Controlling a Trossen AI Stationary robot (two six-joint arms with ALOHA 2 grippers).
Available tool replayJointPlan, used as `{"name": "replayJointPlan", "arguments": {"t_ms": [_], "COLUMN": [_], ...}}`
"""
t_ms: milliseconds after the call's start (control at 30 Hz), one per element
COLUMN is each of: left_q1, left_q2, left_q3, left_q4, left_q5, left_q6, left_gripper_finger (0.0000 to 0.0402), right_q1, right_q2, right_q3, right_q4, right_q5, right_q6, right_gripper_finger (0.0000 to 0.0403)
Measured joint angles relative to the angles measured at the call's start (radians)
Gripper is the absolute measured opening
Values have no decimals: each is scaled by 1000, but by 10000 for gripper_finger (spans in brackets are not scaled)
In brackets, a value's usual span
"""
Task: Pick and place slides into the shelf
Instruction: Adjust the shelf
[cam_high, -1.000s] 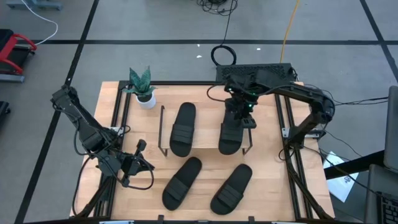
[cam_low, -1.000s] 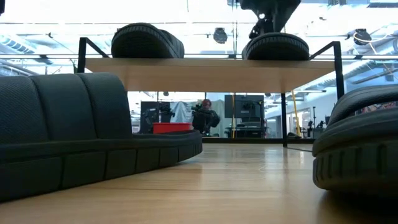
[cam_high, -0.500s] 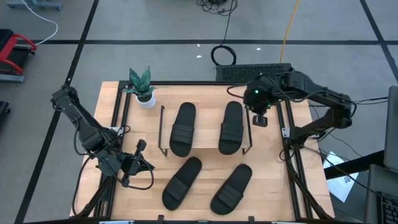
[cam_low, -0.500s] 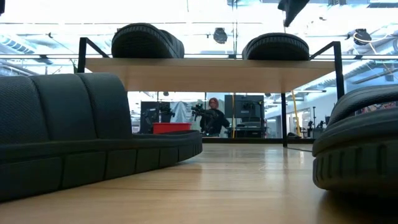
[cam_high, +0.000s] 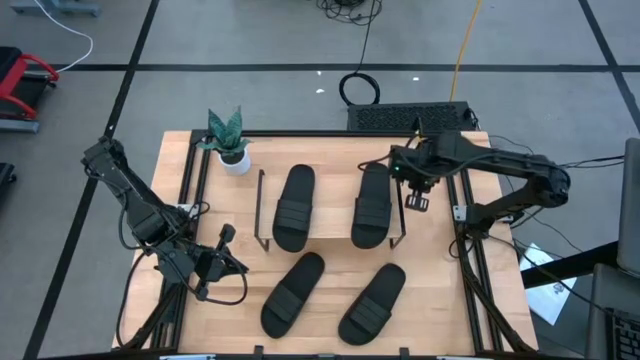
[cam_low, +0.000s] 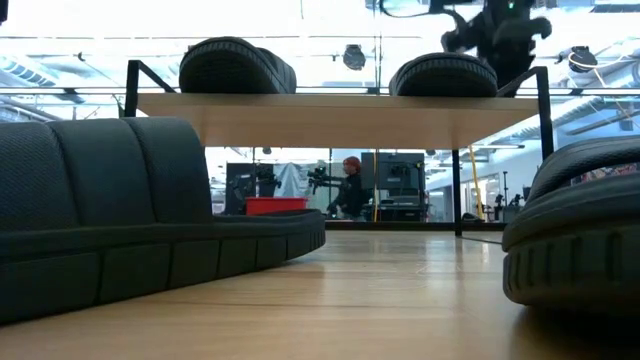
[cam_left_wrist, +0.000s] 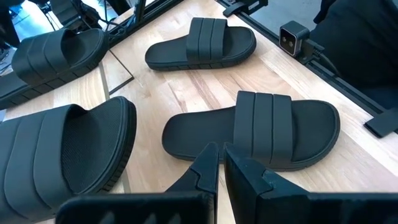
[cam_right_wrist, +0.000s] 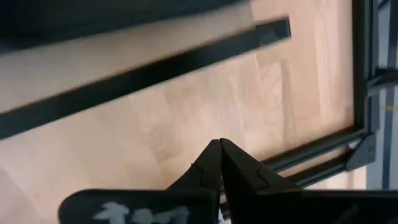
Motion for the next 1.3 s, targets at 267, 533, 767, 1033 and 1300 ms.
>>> {"name": "replayJointPlan", "arguments": {"t_ms": [267,533,767,1033,1300], "left_q1": [0,0,0,0,0], "left_q2": [0,0,0,0,0], "left_q3": [0,0,0,0,0], "left_q4": [0,0,0,0,0], "left_q5": [4,6,6,6,6], "left_q6": [-7,-6,-6,-7,-7], "left_gripper_finger": [26,26,26,26,26], "right_q1": [-39,-39,-39,-49,-56], "right_q2": [-6,-6,-6,-3,7], "right_q3": [-95,-160,-181,-181,-181], "right_q4": [129,180,257,299,352], "right_q5": [-84,-86,-89,-113,-136], "right_q6": [1,-12,-19,-45,-65], "right_gripper_finger": [0,0,0,0,0]}}
